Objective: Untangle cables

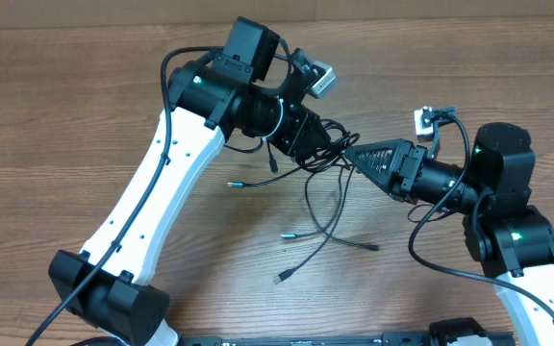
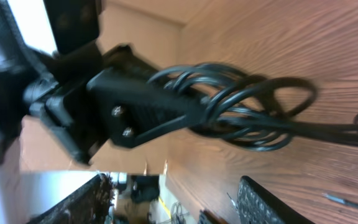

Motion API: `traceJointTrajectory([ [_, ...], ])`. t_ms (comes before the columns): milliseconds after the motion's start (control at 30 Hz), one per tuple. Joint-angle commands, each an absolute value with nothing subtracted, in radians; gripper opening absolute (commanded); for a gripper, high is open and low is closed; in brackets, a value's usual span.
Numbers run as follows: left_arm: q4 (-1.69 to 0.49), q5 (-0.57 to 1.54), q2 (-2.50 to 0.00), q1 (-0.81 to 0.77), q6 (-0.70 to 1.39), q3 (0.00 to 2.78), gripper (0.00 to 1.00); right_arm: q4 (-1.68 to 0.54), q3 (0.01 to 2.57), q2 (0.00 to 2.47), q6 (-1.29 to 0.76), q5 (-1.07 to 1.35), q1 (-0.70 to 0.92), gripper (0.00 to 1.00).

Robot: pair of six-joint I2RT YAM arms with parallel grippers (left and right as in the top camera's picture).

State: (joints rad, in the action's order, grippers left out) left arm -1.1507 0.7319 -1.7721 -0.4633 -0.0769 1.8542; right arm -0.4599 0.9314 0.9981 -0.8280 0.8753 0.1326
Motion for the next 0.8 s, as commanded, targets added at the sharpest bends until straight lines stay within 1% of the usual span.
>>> traceJointTrajectory([
  [0, -1.142, 0.784, -1.749, -0.466, -0.044, 1.873, 0.04, -0.458, 0.949, 1.005, -0.892, 0.773, 0.135, 0.63],
  [100, -1.132, 0.841, -1.749, -0.467, -0.044, 1.873, 0.04, -0.458, 0.949, 1.015, -0.917, 0.748, 0.135, 0.57],
  [400, -1.09, 0.823, -1.749, -0.55, -0.026, 1.873, 0.04, -0.455, 0.949, 1.071, -0.916, 0.748, 0.135, 0.55],
  [467, -1.085, 0.801, -1.749, -0.571, -0.025, 1.873, 0.04, -0.455, 0.949, 1.078, -0.912, 0.746, 0.135, 0.46],
  [500, -1.085, 0.801, -1.749, -0.576, -0.024, 1.873, 0.04, -0.457, 0.949, 1.078, -0.912, 0.733, 0.135, 0.38],
  [533, -1.083, 0.802, -1.749, -0.58, -0.021, 1.873, 0.04, -0.459, 0.949, 1.078, -0.912, 0.725, 0.135, 0.33],
  [600, -1.081, 0.802, -1.749, -0.583, -0.021, 1.873, 0.04, -0.459, 0.949, 1.078, -0.913, 0.71, 0.135, 0.19],
  [667, -1.076, 0.805, -1.749, -0.583, -0.017, 1.873, 0.04, -0.459, 0.949, 1.078, -0.913, 0.698, 0.135, 0.11],
  [767, -1.069, 0.84, -1.749, -0.583, -0.011, 1.873, 0.04, -0.473, 0.949, 1.078, -0.913, 0.669, 0.135, 0.09],
])
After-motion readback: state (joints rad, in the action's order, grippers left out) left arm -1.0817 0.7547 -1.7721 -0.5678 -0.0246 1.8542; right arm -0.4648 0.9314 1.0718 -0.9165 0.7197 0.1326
